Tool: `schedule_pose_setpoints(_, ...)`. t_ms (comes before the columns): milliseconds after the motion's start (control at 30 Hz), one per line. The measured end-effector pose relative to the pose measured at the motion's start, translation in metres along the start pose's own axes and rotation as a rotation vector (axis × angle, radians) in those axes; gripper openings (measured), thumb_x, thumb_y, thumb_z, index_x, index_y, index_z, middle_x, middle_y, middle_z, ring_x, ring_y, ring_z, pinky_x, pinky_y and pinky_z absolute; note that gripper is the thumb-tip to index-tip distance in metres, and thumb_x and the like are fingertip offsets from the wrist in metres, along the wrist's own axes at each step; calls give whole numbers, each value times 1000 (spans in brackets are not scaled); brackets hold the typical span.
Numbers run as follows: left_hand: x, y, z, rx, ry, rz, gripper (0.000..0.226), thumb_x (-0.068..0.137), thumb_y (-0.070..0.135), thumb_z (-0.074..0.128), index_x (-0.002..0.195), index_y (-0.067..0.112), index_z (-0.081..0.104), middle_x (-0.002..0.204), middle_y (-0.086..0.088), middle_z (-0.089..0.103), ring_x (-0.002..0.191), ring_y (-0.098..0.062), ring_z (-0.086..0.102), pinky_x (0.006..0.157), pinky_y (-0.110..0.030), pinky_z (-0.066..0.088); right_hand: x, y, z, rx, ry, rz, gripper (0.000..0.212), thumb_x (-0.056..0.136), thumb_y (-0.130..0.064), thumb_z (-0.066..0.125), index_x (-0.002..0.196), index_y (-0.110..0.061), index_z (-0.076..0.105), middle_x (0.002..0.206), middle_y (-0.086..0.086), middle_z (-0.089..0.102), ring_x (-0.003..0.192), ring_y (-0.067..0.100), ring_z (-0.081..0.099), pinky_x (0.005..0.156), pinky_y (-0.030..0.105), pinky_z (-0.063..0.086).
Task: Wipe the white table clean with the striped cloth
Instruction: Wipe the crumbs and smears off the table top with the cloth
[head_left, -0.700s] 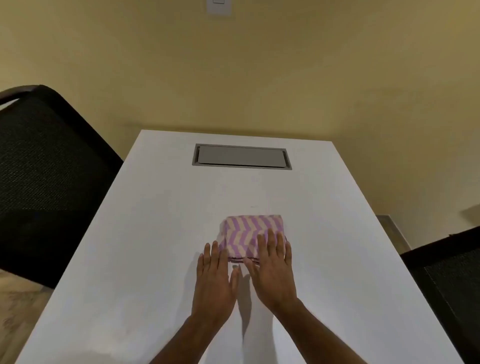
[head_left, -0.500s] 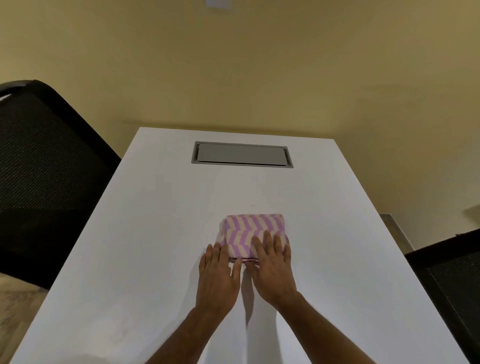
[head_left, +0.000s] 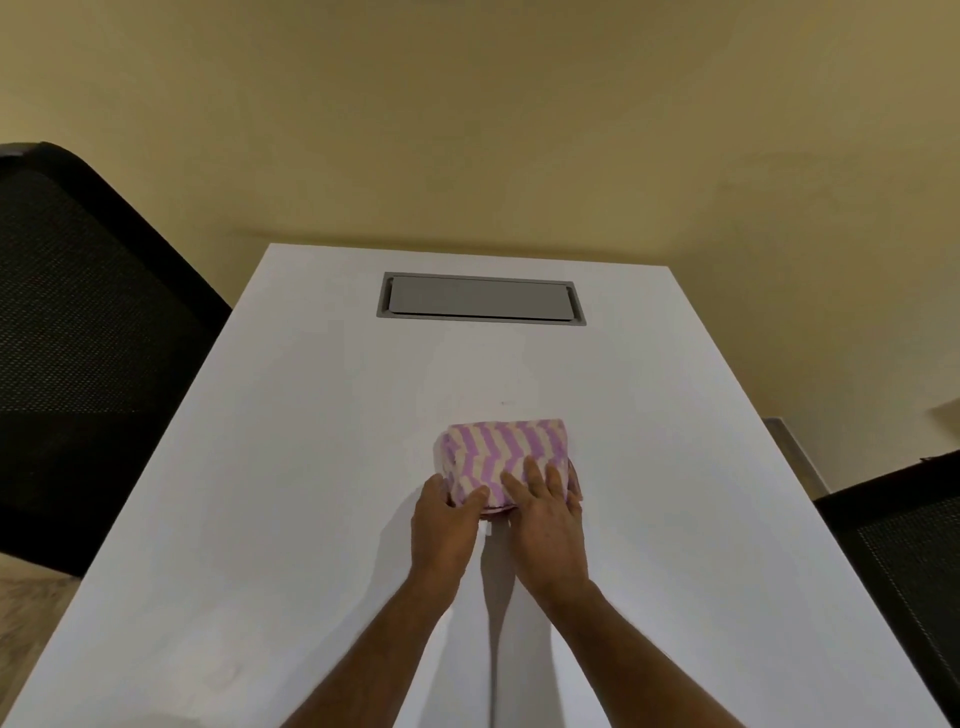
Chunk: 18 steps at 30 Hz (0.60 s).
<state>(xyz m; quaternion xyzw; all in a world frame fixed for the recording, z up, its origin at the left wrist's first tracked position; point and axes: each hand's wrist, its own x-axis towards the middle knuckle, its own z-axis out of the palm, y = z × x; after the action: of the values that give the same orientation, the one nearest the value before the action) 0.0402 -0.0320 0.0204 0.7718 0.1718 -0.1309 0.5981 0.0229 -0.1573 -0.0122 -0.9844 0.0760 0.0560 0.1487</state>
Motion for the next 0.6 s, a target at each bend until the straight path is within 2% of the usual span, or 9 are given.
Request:
schedule_pose_setpoints(67, 5, 2, 0, 5, -38, -38, 55, 94, 36, 71, 140, 11, 51, 134, -12, 65, 116, -30, 65, 98, -36, 56, -2, -1, -1, 33, 0, 4, 49, 108, -42, 40, 156, -33, 37, 170, 3, 18, 159, 29, 8, 128, 47, 9)
schedule_pose_setpoints(200, 6, 4, -2, 5, -91, -87, 50, 93, 34, 73, 132, 9, 56, 126, -13, 67, 102, -23, 63, 89, -29, 55, -10, -1, 0, 55, 3, 3, 47, 109, -37, 39, 156, -33, 38, 171, 1, 17, 159, 27, 6, 127, 46, 13)
schedule_pose_setpoints(367, -6, 1, 1, -60, -50, -118, 47, 96, 27, 71, 135, 9, 54, 130, -13, 66, 113, -30, 66, 102, -40, 57, -25, -3, 7, 81, -4, -14, 49, 108, -42, 37, 156, -32, 38, 170, 0, 16, 159, 26, 5, 128, 44, 10)
schedule_pose_setpoints(500, -14, 1, 0, -93, -23, -123, 41, 97, 23, 69, 133, 10, 53, 129, -11, 64, 104, -25, 63, 99, -38, 56, -40, -8, 9, 121, 20, -24, 46, 109, -38, 37, 155, -30, 41, 170, 1, 19, 159, 28, 6, 128, 45, 10)
schedule_pose_setpoints(600, -18, -2, -9, -131, -35, -130, 41, 99, 23, 67, 135, 10, 52, 128, -12, 64, 107, -27, 64, 99, -38, 56, -49, -15, 7, 106, 37, -35, 47, 109, -36, 35, 156, -29, 39, 170, 3, 19, 159, 30, 6, 127, 46, 1)
